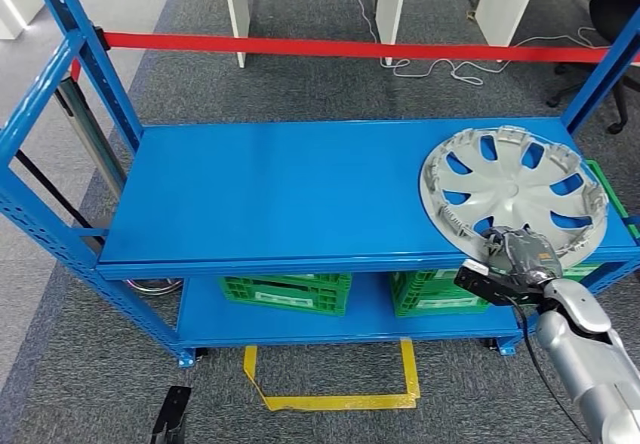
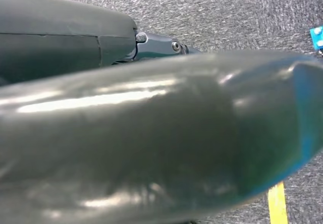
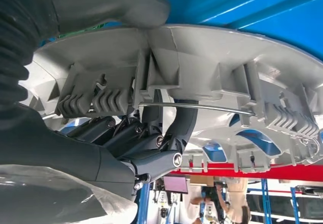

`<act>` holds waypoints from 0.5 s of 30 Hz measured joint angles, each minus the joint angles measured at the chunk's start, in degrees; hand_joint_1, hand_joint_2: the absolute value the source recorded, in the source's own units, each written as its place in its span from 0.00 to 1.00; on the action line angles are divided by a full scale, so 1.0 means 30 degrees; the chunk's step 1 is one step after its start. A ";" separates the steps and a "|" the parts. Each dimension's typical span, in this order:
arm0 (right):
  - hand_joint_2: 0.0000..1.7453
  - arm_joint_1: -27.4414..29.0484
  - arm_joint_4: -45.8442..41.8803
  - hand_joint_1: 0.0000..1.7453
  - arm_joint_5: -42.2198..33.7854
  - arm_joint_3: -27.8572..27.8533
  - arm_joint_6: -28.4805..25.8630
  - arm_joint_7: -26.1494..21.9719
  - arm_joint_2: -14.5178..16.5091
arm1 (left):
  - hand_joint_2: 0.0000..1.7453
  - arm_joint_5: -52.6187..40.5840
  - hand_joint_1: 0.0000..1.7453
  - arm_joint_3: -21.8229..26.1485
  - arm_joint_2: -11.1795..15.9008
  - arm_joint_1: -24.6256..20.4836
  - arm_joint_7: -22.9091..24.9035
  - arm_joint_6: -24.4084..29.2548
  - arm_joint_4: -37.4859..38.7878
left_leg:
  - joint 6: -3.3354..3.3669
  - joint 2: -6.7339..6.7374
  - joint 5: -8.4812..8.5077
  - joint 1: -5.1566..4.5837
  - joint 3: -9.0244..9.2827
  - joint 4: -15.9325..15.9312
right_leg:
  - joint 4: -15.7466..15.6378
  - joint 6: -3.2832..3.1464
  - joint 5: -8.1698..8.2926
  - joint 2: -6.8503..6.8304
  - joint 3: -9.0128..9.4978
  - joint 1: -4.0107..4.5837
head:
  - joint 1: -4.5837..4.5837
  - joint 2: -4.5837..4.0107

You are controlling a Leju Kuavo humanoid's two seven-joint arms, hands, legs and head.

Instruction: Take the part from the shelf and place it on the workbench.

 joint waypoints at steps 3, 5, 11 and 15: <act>1.00 -0.0065 0.0111 1.00 -0.0011 0.0005 0.0038 -0.0018 0.0000 | 0.00 0.0000 0.00 0.0000 -0.0038 -0.0034 0.0000 -0.0027 0.0000 | 0.0002 0.0000 -0.0002 0.0000 0.0010 0.0000 | -0.0001 0.0000 0.0000 0.0000 0.0012 0.0000 | 0.0002 0.0000; 1.00 -0.0100 0.0153 1.00 -0.0011 0.0007 0.0055 -0.0018 0.0000 | 0.00 0.0002 0.00 0.0000 -0.0055 -0.0043 0.0000 -0.0042 0.0000 | 0.0002 0.0000 -0.0002 -0.0001 0.0014 0.0000 | -0.0002 0.0000 -0.0001 -0.0001 0.0016 -0.0001 | 0.0004 0.0000; 1.00 -0.0156 0.0251 1.00 -0.0011 0.0015 0.0098 -0.0018 0.0000 | 0.00 0.0007 0.00 0.0000 -0.0066 -0.0044 0.0000 -0.0042 0.0000 | 0.0002 0.0000 -0.0001 -0.0001 0.0025 0.0000 | -0.0002 0.0000 0.0000 -0.0003 0.0029 -0.0001 | 0.0003 0.0000; 1.00 -0.0166 0.0293 1.00 -0.0013 0.0020 0.0107 -0.0033 0.0002 | 0.00 0.0011 0.00 0.0000 -0.0066 -0.0045 -0.0002 -0.0042 0.0000 | 0.0002 0.0000 -0.0001 -0.0001 0.0030 0.0000 | -0.0002 0.0000 -0.0001 -0.0002 0.0033 -0.0001 | 0.0002 0.0000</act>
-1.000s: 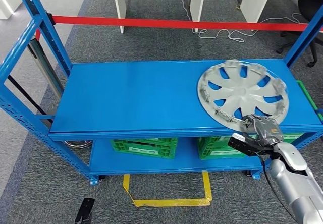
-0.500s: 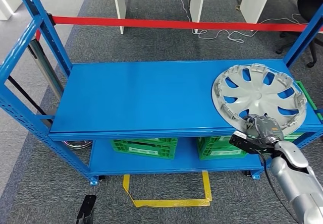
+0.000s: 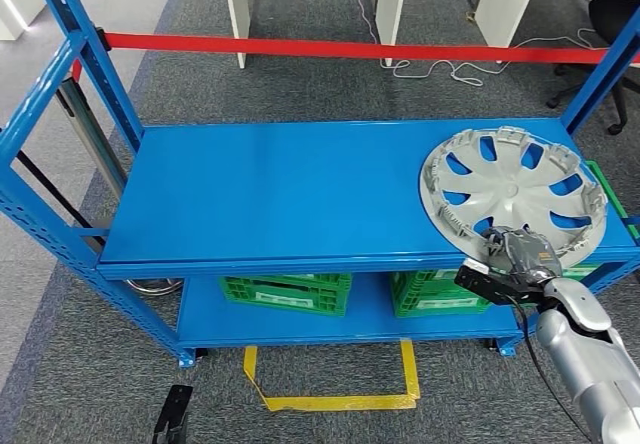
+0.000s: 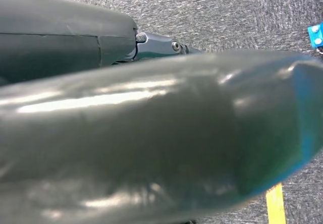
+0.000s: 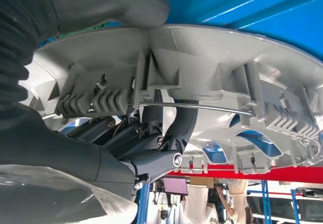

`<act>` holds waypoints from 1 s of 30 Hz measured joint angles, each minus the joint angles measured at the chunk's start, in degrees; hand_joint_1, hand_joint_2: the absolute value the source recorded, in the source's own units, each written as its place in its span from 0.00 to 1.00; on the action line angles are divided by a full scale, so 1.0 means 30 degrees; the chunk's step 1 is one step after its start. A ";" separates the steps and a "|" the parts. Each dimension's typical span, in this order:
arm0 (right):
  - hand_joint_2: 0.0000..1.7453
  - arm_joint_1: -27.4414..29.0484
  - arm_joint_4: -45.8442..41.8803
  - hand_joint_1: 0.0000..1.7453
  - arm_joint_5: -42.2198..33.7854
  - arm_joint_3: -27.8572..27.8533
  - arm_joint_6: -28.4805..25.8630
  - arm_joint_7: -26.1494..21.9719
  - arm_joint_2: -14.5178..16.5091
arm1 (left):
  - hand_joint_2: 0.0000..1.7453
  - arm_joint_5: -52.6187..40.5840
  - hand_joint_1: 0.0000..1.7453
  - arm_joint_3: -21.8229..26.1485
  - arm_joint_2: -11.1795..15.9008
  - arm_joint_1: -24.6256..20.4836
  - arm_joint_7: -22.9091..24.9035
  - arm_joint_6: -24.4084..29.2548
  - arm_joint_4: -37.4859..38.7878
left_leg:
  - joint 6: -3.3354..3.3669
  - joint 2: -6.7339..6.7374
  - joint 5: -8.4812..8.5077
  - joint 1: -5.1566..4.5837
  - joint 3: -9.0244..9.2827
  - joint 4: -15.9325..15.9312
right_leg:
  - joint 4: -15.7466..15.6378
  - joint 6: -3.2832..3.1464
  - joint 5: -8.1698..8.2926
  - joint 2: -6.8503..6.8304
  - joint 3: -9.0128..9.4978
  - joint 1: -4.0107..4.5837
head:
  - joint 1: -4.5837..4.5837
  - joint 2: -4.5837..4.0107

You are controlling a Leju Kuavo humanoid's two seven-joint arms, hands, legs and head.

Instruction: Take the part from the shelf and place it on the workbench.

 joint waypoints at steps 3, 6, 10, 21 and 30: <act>1.00 -0.0022 0.0038 1.00 -0.0011 0.0002 0.0011 -0.0045 0.0000 | 0.00 0.0027 0.00 0.0000 -0.0004 -0.0005 -0.0005 0.0002 0.0000 | 0.0000 0.0000 0.0000 0.0000 0.0001 0.0000 | 0.0000 0.0000 0.0000 0.0000 0.0000 0.0000 | -0.0002 0.0000; 1.00 -0.0085 0.0124 1.00 -0.0013 0.0004 -0.0006 -0.0076 0.0006 | 0.00 0.0097 0.00 -0.0004 -0.0046 -0.0089 0.0020 0.0042 0.0000 | 0.0000 0.0000 0.0000 0.0000 0.0001 0.0000 | 0.0000 0.0000 0.0000 -0.0001 0.0004 0.0000 | 0.0000 0.0000; 1.00 -0.0242 0.0286 1.00 -0.0013 0.0035 -0.0193 -0.0180 0.0029 | 0.00 0.0317 0.00 -0.0062 -0.0226 -0.0380 0.0317 0.0120 -0.0033 | 0.0000 -0.0001 0.0002 -0.0001 0.0003 0.0000 | 0.0000 0.0001 0.0001 -0.0002 0.0016 0.0000 | 0.0000 0.0000; 1.00 -0.0687 -0.0842 1.00 0.1246 0.0743 -0.1218 0.0099 -0.0507 | 0.00 0.1528 0.00 -0.0352 -0.0495 -0.0663 0.0494 0.0348 -0.0222 | 0.0021 -0.0004 0.0045 -0.0046 -0.0071 0.0002 | 0.0014 0.0049 0.0063 -0.0002 0.0164 -0.0026 | 0.0000 0.0000; 1.00 -0.1081 -0.2248 1.00 0.1625 0.1506 -0.0923 0.0372 -0.1146 | 0.00 0.1867 0.00 -0.0623 -0.0523 -0.0658 0.0483 0.0459 -0.0226 | 0.0027 -0.0007 0.0035 -0.0044 -0.0135 0.0000 | 0.0015 0.0045 0.0037 -0.0009 0.0100 -0.0026 | 0.0000 0.0000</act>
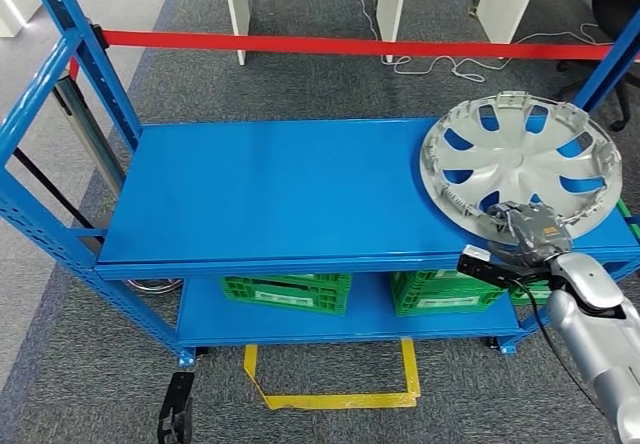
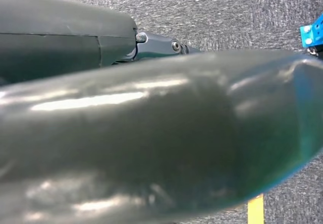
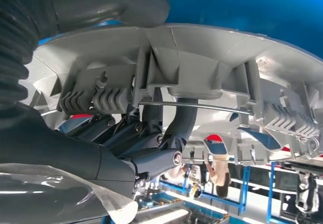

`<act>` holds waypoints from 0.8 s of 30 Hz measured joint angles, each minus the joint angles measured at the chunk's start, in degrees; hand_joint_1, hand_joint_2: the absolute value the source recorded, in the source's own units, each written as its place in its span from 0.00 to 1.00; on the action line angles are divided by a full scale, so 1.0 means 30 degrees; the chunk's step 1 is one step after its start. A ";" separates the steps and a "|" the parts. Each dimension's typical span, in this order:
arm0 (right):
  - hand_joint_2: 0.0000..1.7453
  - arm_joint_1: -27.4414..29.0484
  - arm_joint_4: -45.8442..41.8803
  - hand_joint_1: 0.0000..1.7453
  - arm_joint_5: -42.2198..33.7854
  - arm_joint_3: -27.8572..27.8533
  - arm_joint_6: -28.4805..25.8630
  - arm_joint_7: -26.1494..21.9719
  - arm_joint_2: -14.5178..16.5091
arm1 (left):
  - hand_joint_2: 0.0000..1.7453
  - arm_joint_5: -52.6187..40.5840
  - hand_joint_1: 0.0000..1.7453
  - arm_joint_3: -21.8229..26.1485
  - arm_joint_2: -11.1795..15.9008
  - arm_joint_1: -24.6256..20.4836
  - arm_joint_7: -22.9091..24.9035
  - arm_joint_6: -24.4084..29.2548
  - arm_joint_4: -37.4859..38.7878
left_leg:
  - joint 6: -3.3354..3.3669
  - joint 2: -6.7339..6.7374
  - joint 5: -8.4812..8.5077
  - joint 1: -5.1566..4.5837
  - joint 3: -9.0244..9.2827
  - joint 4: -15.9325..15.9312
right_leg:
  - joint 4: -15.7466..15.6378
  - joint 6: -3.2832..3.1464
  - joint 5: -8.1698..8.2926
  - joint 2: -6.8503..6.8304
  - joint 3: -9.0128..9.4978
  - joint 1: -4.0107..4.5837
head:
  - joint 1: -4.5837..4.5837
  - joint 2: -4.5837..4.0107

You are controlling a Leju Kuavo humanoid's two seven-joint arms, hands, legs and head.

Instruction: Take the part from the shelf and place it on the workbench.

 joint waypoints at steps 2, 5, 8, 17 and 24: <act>1.00 0.0000 -0.0093 1.00 -0.0002 0.0133 0.0000 0.0000 -0.0044 | 0.00 0.0002 0.00 -0.0027 -0.0002 0.0001 0.0000 0.0000 0.0000 | 0.0000 -0.0002 0.0000 0.0000 -0.0009 -0.0001 | 0.0000 0.0001 -0.0002 -0.0002 -0.0006 0.0000 | -0.0002 0.0000; 1.00 -0.0002 -0.0171 1.00 -0.0020 0.0302 -0.0018 0.0004 -0.0098 | 0.00 0.0069 0.00 -0.0111 -0.0002 0.0001 0.0000 0.0005 0.0000 | 0.0000 -0.0001 0.0000 0.0000 -0.0014 -0.0001 | 0.0000 0.0001 -0.0002 0.0001 -0.0012 0.0000 | 0.0000 0.0000; 1.00 -0.0010 -0.0251 1.00 -0.0044 0.0461 -0.0038 0.0000 -0.0139 | 0.00 0.0269 0.00 -0.0208 -0.0002 0.0003 0.0000 0.0069 -0.0005 | 0.0000 -0.0001 0.0000 -0.0001 -0.0017 -0.0001 | 0.0000 0.0001 -0.0002 -0.0001 -0.0013 0.0000 | 0.0002 0.0000; 1.00 -0.0103 -0.1022 1.00 -0.0302 0.1054 -0.0071 0.0011 -0.0288 | 0.00 0.0865 0.00 -0.0616 -0.0002 0.0024 0.0000 0.0197 -0.0007 | 0.0000 -0.0002 0.0000 -0.0001 -0.0026 -0.0001 | 0.0000 0.0001 -0.0001 -0.0003 -0.0019 0.0000 | 0.0004 0.0000; 1.00 -0.0113 -0.2681 1.00 -0.0513 0.1464 -0.0077 -0.0018 -0.0568 | 0.00 0.1292 0.00 -0.1033 0.0033 0.0124 -0.0187 0.0242 -0.0031 | 0.0000 -0.0001 0.0000 0.0000 -0.0034 -0.0001 | 0.0001 0.0001 -0.0002 0.0000 -0.0034 0.0000 | -0.0004 0.0000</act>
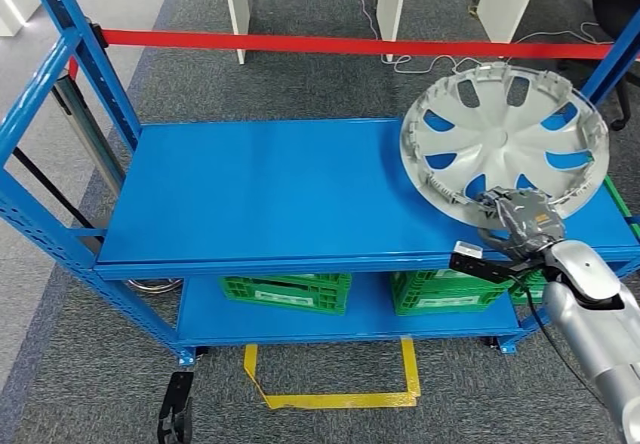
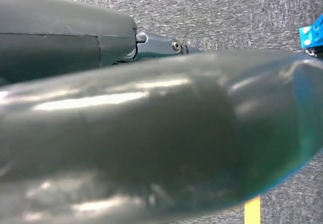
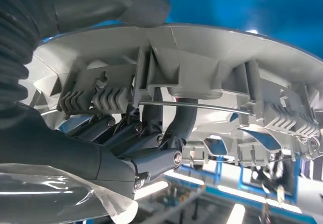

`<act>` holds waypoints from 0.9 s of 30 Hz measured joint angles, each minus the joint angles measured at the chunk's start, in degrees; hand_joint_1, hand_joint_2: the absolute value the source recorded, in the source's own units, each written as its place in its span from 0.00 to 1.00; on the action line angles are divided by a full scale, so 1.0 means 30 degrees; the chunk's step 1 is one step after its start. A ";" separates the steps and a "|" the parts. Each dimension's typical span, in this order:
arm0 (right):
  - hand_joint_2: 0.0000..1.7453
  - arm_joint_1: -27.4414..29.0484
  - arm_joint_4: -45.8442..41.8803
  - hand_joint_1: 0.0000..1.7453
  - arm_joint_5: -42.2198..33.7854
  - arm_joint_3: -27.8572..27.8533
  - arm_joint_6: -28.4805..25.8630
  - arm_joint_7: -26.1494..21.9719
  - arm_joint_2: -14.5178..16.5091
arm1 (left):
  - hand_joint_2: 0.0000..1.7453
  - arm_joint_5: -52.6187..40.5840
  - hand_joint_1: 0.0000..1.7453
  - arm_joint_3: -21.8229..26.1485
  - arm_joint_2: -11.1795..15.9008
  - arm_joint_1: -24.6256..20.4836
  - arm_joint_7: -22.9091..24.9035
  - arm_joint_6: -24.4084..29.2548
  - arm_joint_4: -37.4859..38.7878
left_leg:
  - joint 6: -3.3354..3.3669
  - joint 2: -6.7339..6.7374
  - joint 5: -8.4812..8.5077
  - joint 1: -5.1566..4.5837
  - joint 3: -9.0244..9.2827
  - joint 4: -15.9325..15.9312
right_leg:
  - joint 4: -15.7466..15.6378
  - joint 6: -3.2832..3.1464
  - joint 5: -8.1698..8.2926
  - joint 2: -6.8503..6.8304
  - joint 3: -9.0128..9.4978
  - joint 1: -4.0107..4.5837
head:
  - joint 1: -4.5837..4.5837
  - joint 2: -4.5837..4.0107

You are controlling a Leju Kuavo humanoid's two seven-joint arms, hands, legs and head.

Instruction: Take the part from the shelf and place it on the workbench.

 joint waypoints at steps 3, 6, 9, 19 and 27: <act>1.00 0.0076 -0.1067 1.00 -0.0068 0.0166 -0.0013 0.0126 -0.0324 | 0.50 0.0303 0.00 -0.0184 -0.0004 0.0077 -0.0758 0.0244 -0.0046 | 0.0000 -0.0001 0.0000 0.0000 -0.0012 0.0000 | 0.0000 0.0000 0.0000 -0.0004 -0.0016 -0.0001 | 0.0002 0.0000; 1.00 0.0364 -0.2431 1.00 -0.0131 0.0237 -0.0086 0.0235 -0.0787 | 1.00 0.0520 0.00 -0.0390 -0.0011 0.0149 -0.1412 0.0721 -0.0104 | 0.0000 -0.0003 0.0000 -0.0001 -0.0027 0.0001 | 0.0000 0.0000 0.0000 -0.0004 -0.0025 -0.0002 | 0.0004 0.0000; 1.00 0.0559 -0.3649 1.00 -0.0139 0.0237 -0.0173 0.0343 -0.1166 | 1.00 0.0638 0.00 -0.0585 -0.0015 0.0192 -0.1569 0.0858 -0.0107 | 0.0000 0.0000 -0.0001 -0.0001 -0.0031 0.0001 | 0.0000 0.0000 0.0000 0.0004 -0.0033 -0.0003 | 0.0004 0.0000; 1.00 0.0856 -0.6013 1.00 -0.0046 0.0341 -0.0215 0.0472 -0.2024 | 1.00 0.0873 0.00 -0.0946 -0.0038 0.0273 -0.1489 0.1109 -0.0137 | 0.0000 0.0001 0.0000 -0.0001 -0.0036 0.0000 | 0.0000 0.0000 0.0000 0.0005 -0.0034 -0.0002 | 0.0004 0.0000; 1.00 0.1340 -0.7427 1.00 -0.0935 0.0386 -0.0417 0.0304 -0.2045 | 1.00 0.1529 0.00 -0.1038 -0.0241 0.0287 -0.1010 0.1073 -0.0144 | 0.0000 -0.0007 -0.0001 0.0001 -0.0043 -0.0001 | 0.0000 -0.0001 -0.0003 -0.0009 -0.0034 -0.0001 | 0.0002 0.0000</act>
